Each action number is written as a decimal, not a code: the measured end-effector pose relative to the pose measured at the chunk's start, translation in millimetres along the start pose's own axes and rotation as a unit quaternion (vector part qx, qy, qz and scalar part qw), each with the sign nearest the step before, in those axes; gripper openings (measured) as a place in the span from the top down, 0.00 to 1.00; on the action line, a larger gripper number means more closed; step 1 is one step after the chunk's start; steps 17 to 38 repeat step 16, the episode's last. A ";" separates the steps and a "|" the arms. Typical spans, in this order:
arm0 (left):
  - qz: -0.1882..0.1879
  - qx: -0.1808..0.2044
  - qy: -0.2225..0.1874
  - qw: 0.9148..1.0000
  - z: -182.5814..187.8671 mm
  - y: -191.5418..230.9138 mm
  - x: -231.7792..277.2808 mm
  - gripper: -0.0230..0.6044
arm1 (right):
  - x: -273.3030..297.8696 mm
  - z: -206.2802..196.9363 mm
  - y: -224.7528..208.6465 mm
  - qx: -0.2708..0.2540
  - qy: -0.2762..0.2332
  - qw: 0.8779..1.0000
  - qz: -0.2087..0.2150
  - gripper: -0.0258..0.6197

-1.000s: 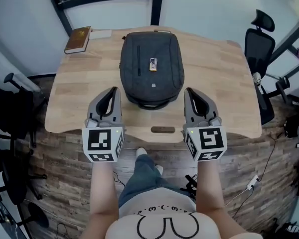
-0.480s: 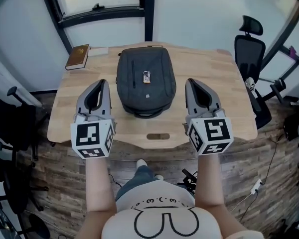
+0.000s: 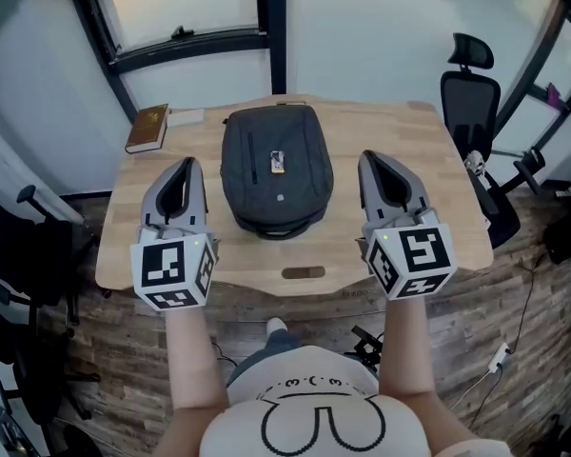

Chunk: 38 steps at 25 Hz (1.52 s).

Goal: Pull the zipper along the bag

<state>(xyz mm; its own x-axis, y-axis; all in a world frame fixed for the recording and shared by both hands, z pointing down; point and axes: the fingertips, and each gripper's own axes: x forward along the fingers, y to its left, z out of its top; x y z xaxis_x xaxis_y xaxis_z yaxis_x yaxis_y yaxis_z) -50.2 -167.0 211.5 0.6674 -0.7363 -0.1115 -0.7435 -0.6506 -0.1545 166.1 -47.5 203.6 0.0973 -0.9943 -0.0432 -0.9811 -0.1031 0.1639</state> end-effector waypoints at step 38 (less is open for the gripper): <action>0.001 0.016 -0.006 1.000 3.8 -0.6 6.9 0.93 | 10.6 -0.3 5.2 -0.013 -0.017 1.000 0.017 0.88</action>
